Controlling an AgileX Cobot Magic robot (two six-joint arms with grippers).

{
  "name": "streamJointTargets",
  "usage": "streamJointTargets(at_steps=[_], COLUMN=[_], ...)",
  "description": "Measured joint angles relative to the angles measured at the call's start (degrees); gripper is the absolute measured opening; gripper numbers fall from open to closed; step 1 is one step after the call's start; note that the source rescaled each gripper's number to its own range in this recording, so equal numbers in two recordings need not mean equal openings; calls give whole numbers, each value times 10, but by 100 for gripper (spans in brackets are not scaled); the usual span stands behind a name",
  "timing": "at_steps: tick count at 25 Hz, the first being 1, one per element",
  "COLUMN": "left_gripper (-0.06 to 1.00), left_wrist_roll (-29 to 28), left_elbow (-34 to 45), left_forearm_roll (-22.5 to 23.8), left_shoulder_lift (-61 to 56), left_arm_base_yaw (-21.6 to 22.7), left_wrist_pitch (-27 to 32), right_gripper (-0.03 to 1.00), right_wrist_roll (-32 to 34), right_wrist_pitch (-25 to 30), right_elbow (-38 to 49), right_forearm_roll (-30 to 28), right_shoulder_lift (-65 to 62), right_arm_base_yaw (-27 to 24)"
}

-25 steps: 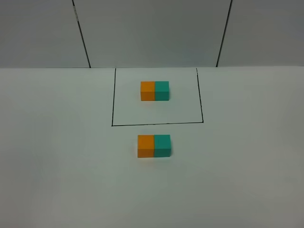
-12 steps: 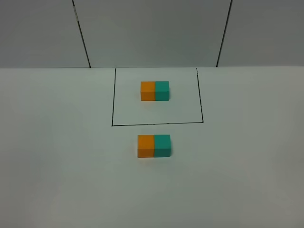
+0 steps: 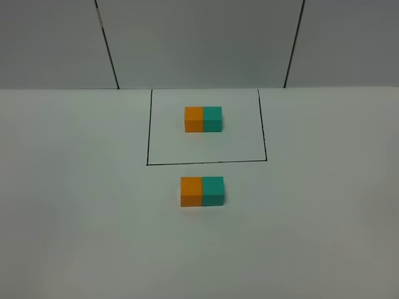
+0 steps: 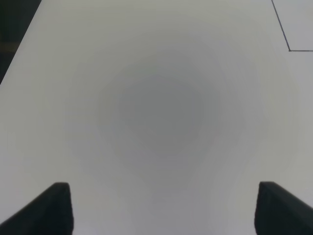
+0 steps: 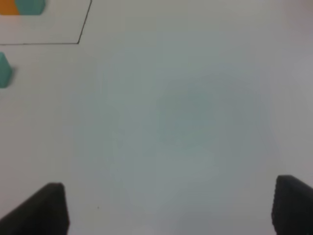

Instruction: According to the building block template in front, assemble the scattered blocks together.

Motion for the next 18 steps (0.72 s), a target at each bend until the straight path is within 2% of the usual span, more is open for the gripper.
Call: streamJointTargets(at_steps=[18], left_gripper=[70], left_wrist_roll=[0], left_elbow=[0], left_forearm_roll=[-1], left_shoulder_lift=[0], left_arm_base_yaw=[0], left_wrist_pitch=[0], right_gripper=[78], right_wrist_roll=[3], right_wrist_pitch=[0], right_elbow=[0], right_forearm_roll=[-1], right_shoulder_lift=[-1], right_arm_base_yaw=[0])
